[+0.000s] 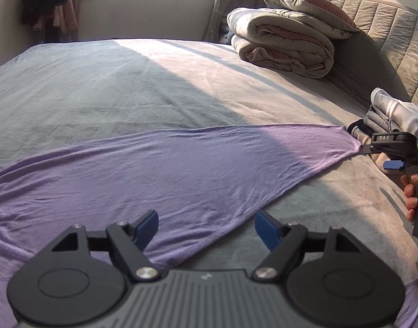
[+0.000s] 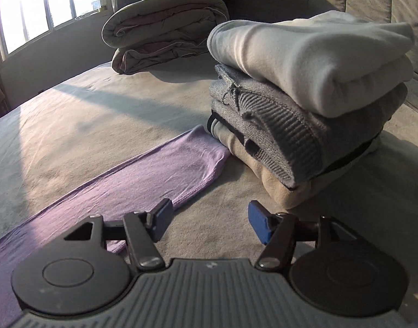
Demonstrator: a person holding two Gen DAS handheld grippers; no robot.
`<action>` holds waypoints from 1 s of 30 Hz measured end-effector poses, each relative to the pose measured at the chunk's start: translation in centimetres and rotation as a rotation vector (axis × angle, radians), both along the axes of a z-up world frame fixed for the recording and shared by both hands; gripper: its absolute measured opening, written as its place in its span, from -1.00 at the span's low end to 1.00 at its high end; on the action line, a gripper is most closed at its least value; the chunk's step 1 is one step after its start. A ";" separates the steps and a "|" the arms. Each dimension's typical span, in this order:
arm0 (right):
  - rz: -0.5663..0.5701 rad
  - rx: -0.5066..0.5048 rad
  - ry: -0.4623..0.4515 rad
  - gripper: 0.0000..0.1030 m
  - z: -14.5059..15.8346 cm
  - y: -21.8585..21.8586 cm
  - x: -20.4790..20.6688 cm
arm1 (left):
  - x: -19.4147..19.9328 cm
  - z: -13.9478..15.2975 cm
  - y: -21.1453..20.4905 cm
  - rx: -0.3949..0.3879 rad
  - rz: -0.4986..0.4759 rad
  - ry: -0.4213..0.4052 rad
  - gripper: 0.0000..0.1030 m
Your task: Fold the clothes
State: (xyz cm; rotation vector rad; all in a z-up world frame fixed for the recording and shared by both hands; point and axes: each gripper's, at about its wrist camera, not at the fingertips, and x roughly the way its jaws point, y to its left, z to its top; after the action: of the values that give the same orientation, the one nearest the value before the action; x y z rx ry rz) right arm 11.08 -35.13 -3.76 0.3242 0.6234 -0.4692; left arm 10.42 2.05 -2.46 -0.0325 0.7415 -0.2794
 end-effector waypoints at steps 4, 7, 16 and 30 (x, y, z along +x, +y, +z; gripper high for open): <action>0.006 0.028 -0.001 0.39 1.7 0.3 -3.1 | -1.4 1.4 1.2 -0.027 0.120 0.067 0.69; 0.016 0.037 0.018 0.39 3.1 0.8 -3.4 | -3.0 2.2 1.8 -0.037 0.172 0.115 0.75; 0.193 0.067 0.027 0.49 5.6 3.1 -10.7 | -8.5 3.5 5.0 -0.127 0.161 0.106 0.81; 0.389 -0.004 0.115 0.49 1.7 10.0 -19.5 | -13.0 -1.7 9.6 -0.045 0.205 0.110 0.82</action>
State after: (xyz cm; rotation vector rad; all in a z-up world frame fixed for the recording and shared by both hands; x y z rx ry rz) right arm -8.37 -25.17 -2.07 0.1660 0.7777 -0.1165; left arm -2.61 11.60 -4.16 -0.1663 0.8345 -0.0994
